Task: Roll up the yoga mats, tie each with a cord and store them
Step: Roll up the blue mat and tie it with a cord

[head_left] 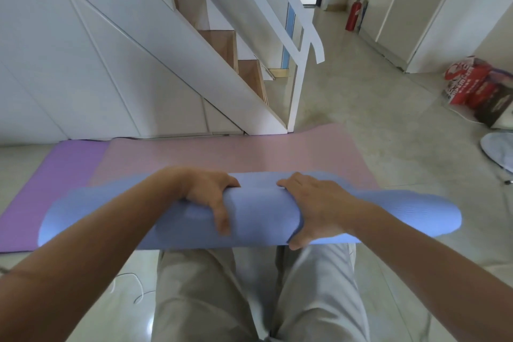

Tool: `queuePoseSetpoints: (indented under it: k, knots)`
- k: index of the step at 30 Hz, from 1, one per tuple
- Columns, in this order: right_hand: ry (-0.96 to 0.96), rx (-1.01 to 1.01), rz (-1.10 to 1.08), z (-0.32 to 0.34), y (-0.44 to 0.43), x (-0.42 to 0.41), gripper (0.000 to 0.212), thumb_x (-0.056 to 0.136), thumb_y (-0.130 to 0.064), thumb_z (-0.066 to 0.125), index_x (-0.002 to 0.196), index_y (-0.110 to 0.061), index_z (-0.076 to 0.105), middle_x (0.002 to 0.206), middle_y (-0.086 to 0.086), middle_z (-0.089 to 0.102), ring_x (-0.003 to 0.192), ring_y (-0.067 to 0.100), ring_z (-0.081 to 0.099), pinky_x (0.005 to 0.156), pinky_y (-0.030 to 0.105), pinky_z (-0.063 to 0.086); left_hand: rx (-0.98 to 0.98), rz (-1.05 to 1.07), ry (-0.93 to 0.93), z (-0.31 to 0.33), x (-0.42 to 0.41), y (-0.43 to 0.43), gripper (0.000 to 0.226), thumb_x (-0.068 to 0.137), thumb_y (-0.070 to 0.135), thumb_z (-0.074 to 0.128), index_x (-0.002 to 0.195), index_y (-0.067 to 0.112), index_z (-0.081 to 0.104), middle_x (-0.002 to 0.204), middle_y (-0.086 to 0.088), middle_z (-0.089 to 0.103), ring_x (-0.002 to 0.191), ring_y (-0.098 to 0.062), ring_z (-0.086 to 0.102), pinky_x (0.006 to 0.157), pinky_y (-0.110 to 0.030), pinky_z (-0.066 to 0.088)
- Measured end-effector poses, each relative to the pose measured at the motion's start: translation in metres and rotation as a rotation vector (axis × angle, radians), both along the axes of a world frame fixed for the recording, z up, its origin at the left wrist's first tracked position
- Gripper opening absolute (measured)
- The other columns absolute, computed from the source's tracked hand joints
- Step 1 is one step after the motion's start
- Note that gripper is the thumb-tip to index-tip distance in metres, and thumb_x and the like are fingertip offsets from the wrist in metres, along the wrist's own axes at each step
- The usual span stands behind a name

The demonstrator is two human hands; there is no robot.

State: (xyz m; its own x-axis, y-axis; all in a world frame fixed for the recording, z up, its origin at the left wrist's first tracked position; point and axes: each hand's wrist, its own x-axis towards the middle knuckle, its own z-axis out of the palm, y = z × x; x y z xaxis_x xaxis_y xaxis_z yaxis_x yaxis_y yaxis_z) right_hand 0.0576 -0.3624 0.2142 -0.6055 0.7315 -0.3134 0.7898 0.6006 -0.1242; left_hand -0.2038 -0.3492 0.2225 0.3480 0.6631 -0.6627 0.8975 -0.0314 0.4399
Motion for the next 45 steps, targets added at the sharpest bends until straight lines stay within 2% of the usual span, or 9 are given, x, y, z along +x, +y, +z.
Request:
queuePoseSetpoints:
  k: [5,10,13,18,23,28,32,39,45]
  knots:
    - [0.013,-0.174,-0.098,0.017,0.021,0.004,0.098,0.048,-0.06,0.081,0.131,-0.041,0.033,0.12,-0.015,0.055,0.105,0.017,0.056,0.091,0.036,0.048,0.208,-0.126,0.134,0.017,0.008,-0.023,0.122,0.048,0.061,0.087,0.15,0.036,0.025,0.139,0.016,0.043,0.127,-0.013,0.047,0.109,-0.036,0.039]
    - [0.064,-0.511,-0.182,0.024,0.042,0.0,0.081,0.048,-0.051,0.085,0.12,-0.04,0.049,0.113,-0.02,0.057,0.103,0.009,0.058,0.096,0.039,0.047,0.705,-0.375,0.499,0.004,0.022,-0.058,0.126,0.051,0.071,0.077,0.149,0.026,0.012,0.133,0.003,0.039,0.113,-0.023,0.05,0.09,-0.038,0.046]
    - [0.037,-0.508,-0.134,0.022,0.033,-0.003,0.073,0.061,-0.053,0.082,0.125,-0.042,0.048,0.119,-0.019,0.056,0.108,0.011,0.057,0.095,0.037,0.048,0.636,-0.331,0.427,0.001,0.02,-0.045,0.098,0.049,0.063,0.076,0.131,0.027,0.037,0.116,0.004,0.052,0.1,-0.021,0.058,0.08,-0.033,0.05]
    - [-0.032,-0.131,0.041,0.013,0.01,-0.007,0.126,0.047,-0.068,0.082,0.149,-0.038,0.015,0.135,-0.013,0.027,0.124,0.013,0.036,0.102,0.039,0.041,0.12,-0.081,0.099,0.009,0.009,-0.011,0.088,0.041,0.049,0.09,0.118,0.032,0.051,0.108,0.014,0.062,0.095,-0.01,0.061,0.085,-0.029,0.052]
    - [-0.043,-0.17,0.022,0.012,0.016,-0.015,0.109,0.049,-0.065,0.082,0.14,-0.037,0.03,0.128,-0.017,0.05,0.111,0.017,0.055,0.095,0.034,0.045,-0.055,-0.013,-0.023,-0.001,0.005,-0.015,0.087,0.033,0.06,0.081,0.112,0.038,0.055,0.113,0.016,0.063,0.104,-0.008,0.062,0.094,-0.037,0.053]
    - [0.051,-0.467,-0.116,0.015,0.045,-0.015,0.091,0.041,-0.059,0.083,0.122,-0.041,0.045,0.115,-0.018,0.056,0.104,0.01,0.056,0.096,0.039,0.047,0.533,-0.272,0.32,0.008,0.005,-0.051,0.128,0.044,0.079,0.074,0.148,0.036,0.013,0.137,0.012,0.036,0.119,-0.017,0.047,0.103,-0.037,0.04]
    - [0.079,-0.578,-0.15,0.011,0.046,-0.018,0.086,0.043,-0.061,0.078,0.122,-0.038,0.051,0.116,-0.017,0.059,0.106,0.012,0.059,0.099,0.039,0.045,0.744,-0.311,0.466,-0.009,0.006,-0.065,0.119,0.049,0.075,0.066,0.145,0.032,0.01,0.132,0.004,0.041,0.109,-0.024,0.052,0.091,-0.039,0.044]
    - [-0.018,-0.023,0.095,0.009,0.01,-0.031,0.128,0.047,-0.069,0.082,0.149,-0.034,0.012,0.138,-0.007,0.031,0.121,0.019,0.041,0.096,0.038,0.043,0.146,-0.013,0.107,0.011,-0.01,0.002,0.09,0.038,0.046,0.091,0.12,0.038,0.054,0.108,0.017,0.064,0.095,-0.009,0.063,0.087,-0.035,0.054]
    - [0.049,-0.13,0.009,0.011,0.023,-0.028,0.099,0.049,-0.063,0.081,0.133,-0.041,0.033,0.118,-0.017,0.054,0.102,0.016,0.058,0.087,0.033,0.048,-0.107,0.11,-0.007,0.02,-0.013,0.019,0.079,0.037,0.046,0.09,0.11,0.028,0.065,0.106,0.006,0.073,0.095,-0.02,0.072,0.087,-0.044,0.059]
